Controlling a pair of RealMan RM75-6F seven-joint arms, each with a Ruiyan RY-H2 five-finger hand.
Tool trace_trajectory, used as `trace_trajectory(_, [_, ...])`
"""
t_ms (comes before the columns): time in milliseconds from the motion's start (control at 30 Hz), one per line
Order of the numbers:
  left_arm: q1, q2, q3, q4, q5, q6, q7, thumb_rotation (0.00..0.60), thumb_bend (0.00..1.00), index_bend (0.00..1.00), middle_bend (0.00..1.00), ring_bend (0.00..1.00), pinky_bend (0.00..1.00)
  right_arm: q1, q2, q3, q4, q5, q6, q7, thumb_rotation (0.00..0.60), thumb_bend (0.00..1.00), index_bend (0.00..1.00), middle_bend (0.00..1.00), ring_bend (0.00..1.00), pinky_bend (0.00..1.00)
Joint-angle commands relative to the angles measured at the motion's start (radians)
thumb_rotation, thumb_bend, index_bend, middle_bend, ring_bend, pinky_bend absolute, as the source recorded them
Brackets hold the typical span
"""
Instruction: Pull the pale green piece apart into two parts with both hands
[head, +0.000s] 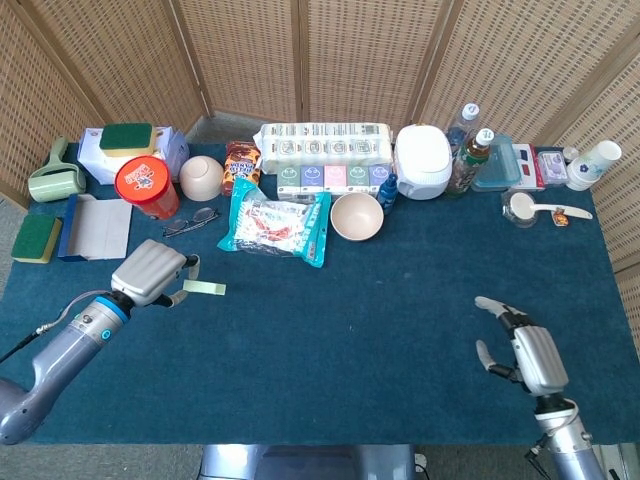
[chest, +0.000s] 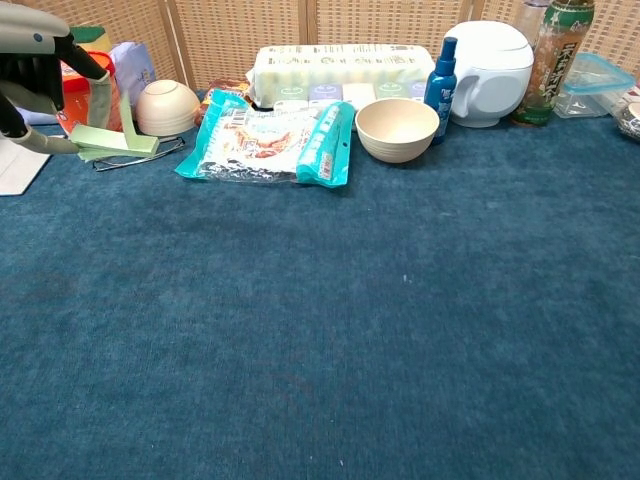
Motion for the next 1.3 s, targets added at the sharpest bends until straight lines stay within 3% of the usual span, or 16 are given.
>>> trace_trajectory(33, [-0.02,0.019,-0.005,-0.012,0.009,-0.031,-0.023,0.6,0.42,0.77,1.0,1.0,1.0,0.033,-0.038,0.007,-0.002,-0.011,-0.017,0.082,0.6,0.47,0.17,0.28,0.27,0.33])
trace_trajectory(233, [-0.056,0.046,-0.016,-0.024,0.001,-0.082,-0.039,0.6,0.43,0.77,1.0,1.0,1.0,0.087,-0.088,0.019,0.01,-0.028,-0.046,0.217,0.6,0.47,0.16,0.29,0.3,0.35])
trace_trajectory(333, [-0.073,0.052,-0.022,-0.031,-0.006,-0.101,-0.049,0.6,0.43,0.77,1.0,1.0,1.0,0.115,-0.114,0.032,0.022,-0.034,-0.051,0.269,0.6,0.47,0.17,0.37,0.37,0.43])
trace_trajectory(433, [-0.085,0.054,-0.026,-0.032,-0.012,-0.112,-0.051,0.6,0.43,0.77,1.0,1.0,1.0,0.14,-0.14,0.046,0.037,-0.045,-0.045,0.282,0.6,0.47,0.19,0.51,0.53,0.63])
trace_trajectory(500, [-0.098,0.056,-0.031,-0.033,-0.022,-0.124,-0.055,0.6,0.43,0.77,1.0,1.0,1.0,0.161,-0.15,0.052,0.041,-0.053,-0.053,0.29,0.6,0.47,0.2,0.66,0.69,0.76])
trace_trajectory(600, [-0.115,0.062,-0.038,-0.036,-0.036,-0.14,-0.056,0.6,0.42,0.77,1.0,1.0,1.0,0.186,-0.162,0.057,0.053,-0.057,-0.065,0.3,0.6,0.47,0.21,0.8,0.85,0.87])
trace_trajectory(700, [-0.135,0.067,-0.044,-0.038,-0.049,-0.156,-0.054,0.6,0.43,0.77,1.0,1.0,1.0,0.21,-0.18,0.06,0.069,-0.054,-0.08,0.303,0.6,0.47,0.23,0.87,0.93,0.95])
trace_trajectory(900, [-0.181,0.068,-0.049,-0.031,-0.083,-0.201,-0.038,0.6,0.43,0.77,1.0,1.0,1.0,0.243,-0.224,0.07,0.084,-0.032,-0.103,0.27,0.6,0.46,0.32,0.94,1.0,1.0])
trace_trajectory(1300, [-0.27,0.041,-0.037,-0.032,-0.163,-0.254,0.013,0.6,0.43,0.77,1.0,1.0,1.0,0.292,-0.276,0.089,0.084,0.0,-0.116,0.3,0.6,0.46,0.34,0.96,1.0,1.0])
